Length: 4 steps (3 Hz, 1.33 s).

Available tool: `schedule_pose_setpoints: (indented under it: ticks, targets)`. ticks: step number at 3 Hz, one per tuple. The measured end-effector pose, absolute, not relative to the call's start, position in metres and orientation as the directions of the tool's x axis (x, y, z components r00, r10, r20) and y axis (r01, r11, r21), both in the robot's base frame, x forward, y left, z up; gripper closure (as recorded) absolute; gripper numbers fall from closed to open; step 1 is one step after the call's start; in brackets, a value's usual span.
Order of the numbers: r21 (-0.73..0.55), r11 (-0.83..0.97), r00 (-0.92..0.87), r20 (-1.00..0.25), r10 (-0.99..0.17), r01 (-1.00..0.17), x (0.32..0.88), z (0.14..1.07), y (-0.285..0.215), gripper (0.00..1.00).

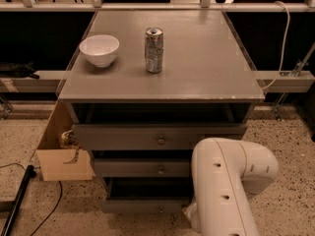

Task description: Open bottom drawer

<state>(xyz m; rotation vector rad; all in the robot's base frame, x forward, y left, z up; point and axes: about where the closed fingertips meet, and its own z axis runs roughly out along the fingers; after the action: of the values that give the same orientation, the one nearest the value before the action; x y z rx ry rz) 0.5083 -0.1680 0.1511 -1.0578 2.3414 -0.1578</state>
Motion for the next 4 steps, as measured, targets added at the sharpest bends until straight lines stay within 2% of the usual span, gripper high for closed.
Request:
schedule_pose_setpoints:
  ticks: [4]
  targets:
    - [-0.303,0.694,-0.537,-0.46,-0.707,-0.653,0.491,0.154,-0.168,1.0]
